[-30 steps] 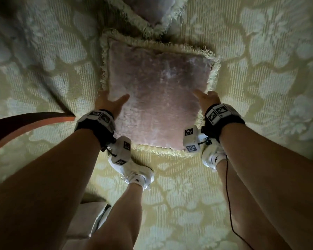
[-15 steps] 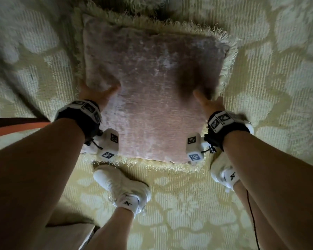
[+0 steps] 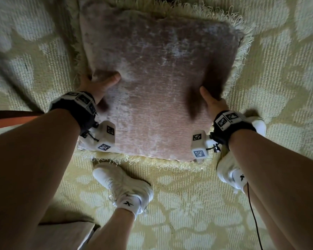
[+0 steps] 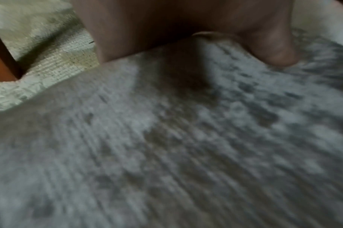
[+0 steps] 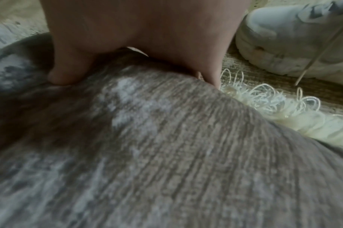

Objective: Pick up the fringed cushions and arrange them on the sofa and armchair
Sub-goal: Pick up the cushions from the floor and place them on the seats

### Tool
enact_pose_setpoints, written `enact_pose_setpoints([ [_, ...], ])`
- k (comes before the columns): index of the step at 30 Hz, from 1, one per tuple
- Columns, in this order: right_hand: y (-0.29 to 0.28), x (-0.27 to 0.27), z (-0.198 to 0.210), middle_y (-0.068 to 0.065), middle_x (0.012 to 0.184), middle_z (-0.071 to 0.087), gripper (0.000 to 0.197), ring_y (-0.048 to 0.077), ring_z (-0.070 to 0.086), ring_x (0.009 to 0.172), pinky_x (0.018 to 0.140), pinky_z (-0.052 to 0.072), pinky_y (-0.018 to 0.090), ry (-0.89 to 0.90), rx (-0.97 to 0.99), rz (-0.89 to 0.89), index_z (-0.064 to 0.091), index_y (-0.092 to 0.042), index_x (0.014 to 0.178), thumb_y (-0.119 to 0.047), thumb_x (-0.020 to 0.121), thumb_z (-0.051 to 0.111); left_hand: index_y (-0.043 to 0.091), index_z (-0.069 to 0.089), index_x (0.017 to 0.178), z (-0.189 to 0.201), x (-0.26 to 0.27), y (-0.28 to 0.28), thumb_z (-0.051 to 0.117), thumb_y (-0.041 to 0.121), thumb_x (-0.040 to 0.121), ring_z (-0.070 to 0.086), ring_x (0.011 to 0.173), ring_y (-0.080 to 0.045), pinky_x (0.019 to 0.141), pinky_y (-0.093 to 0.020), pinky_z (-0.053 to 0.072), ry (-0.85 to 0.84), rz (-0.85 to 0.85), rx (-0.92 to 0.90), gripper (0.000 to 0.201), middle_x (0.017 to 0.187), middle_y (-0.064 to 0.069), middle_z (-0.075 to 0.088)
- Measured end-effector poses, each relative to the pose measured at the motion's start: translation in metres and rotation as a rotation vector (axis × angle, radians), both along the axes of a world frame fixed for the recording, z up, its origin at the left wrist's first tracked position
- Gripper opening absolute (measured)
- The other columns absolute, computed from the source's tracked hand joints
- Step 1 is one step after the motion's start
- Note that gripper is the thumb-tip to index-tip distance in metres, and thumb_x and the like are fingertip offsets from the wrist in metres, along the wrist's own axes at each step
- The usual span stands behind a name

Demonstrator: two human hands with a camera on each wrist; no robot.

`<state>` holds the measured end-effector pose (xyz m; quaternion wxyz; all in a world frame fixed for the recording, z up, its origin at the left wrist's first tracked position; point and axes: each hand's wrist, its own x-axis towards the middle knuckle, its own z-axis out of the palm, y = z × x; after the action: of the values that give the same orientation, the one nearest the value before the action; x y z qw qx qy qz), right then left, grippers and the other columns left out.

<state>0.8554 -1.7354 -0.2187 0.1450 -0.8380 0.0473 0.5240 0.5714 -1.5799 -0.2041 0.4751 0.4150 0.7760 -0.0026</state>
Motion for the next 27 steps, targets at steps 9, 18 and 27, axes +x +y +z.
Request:
enact_pose_setpoints([
  [9,-0.009,-0.015,0.013,0.002,0.108,0.074,0.101,0.025,0.07,0.099,0.097,0.053,0.04,0.059,0.076,-0.111,0.067,-0.016,0.12,-0.078,0.041,0.074,0.011,0.033,0.156,0.011,-0.006,-0.013,0.079,0.054,0.079,0.046,0.142,-0.029,0.114,-0.035,0.036,0.042,0.079,-0.03,0.099,0.156,-0.011,0.045],
  [18,0.002,-0.035,0.141,0.003,0.115,0.071,0.058,0.02,0.066,0.106,0.095,0.052,0.031,0.043,0.263,-0.2,0.065,-0.011,0.123,-0.044,0.078,0.078,0.01,0.056,0.143,0.128,-0.023,-0.034,0.08,0.044,0.082,0.06,0.116,-0.014,0.077,-0.011,0.043,-0.044,0.224,0.073,0.074,0.126,0.001,0.064],
  [27,0.041,-0.057,0.334,0.003,0.116,0.072,0.094,0.02,0.069,0.105,0.093,0.056,0.037,-0.01,0.458,-0.139,0.062,-0.012,0.125,-0.056,0.045,0.084,0.007,0.057,0.14,0.326,-0.056,-0.039,0.089,0.042,0.069,0.066,0.108,-0.016,0.069,-0.005,0.051,-0.238,0.451,0.255,0.085,0.127,-0.003,0.068],
])
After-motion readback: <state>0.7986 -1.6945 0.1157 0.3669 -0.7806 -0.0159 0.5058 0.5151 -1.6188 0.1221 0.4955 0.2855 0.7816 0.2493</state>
